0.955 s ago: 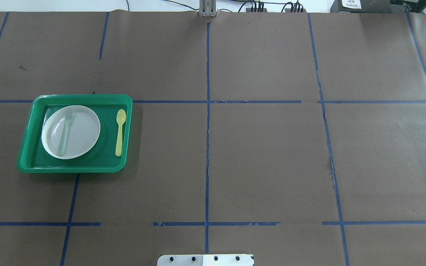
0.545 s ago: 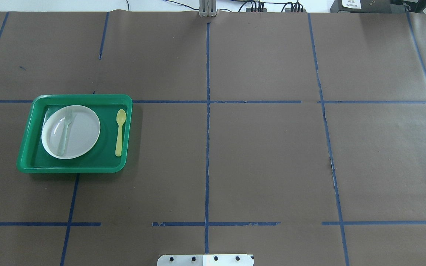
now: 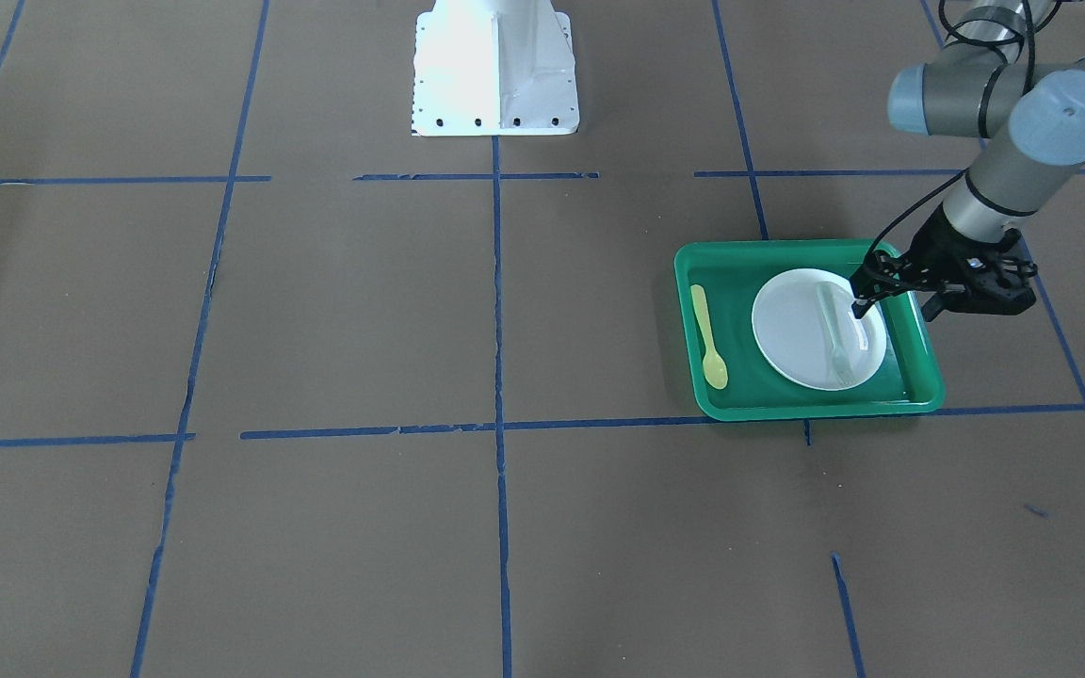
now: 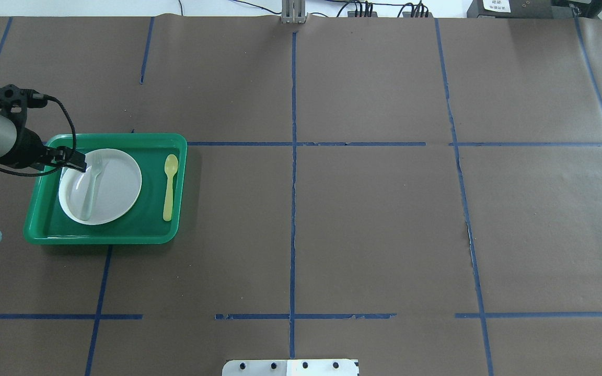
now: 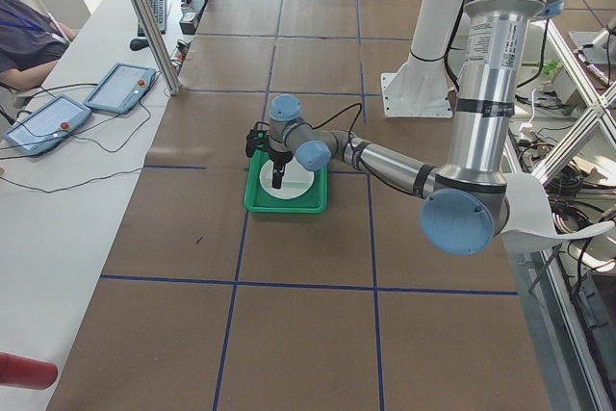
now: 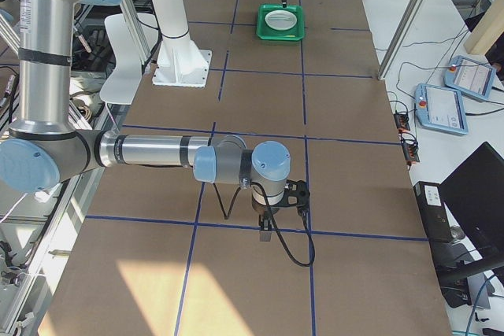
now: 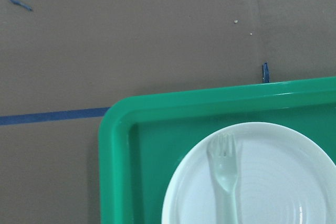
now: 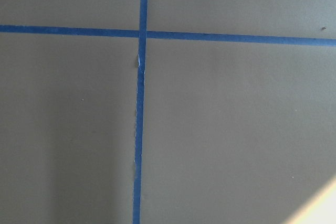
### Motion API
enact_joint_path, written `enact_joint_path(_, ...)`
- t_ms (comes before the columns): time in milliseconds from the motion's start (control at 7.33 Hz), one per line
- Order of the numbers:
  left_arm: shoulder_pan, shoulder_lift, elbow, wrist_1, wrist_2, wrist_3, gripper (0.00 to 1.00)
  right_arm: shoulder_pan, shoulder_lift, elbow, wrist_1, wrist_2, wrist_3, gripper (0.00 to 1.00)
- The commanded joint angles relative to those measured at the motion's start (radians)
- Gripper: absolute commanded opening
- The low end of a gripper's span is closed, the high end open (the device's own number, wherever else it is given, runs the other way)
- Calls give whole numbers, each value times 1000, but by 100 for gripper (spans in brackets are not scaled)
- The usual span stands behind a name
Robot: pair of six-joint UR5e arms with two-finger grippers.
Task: Place fork
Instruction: 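Move the left gripper over the white fork on the plate, then lower the left gripper and close it on the white fork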
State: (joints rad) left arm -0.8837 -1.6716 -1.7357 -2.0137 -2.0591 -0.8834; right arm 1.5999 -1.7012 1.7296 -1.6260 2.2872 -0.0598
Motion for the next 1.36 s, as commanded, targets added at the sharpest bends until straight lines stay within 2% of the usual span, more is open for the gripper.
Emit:
enact_joint_path(0,63,-14,27,-3,22,-55,99,0,0,-1,0,0,0,100)
enact_joint_path(545,94,-31,61,-5,11,-85,97,0,0,-1,0,0,0,100)
enact_joint_path(682,94,-30,62,-5,11,-83,93,0,0,1,0,0,0,100)
enact_joint_path(1227,94,-26,68,-5,10,-75,93,0,0,-1,0,0,0,100)
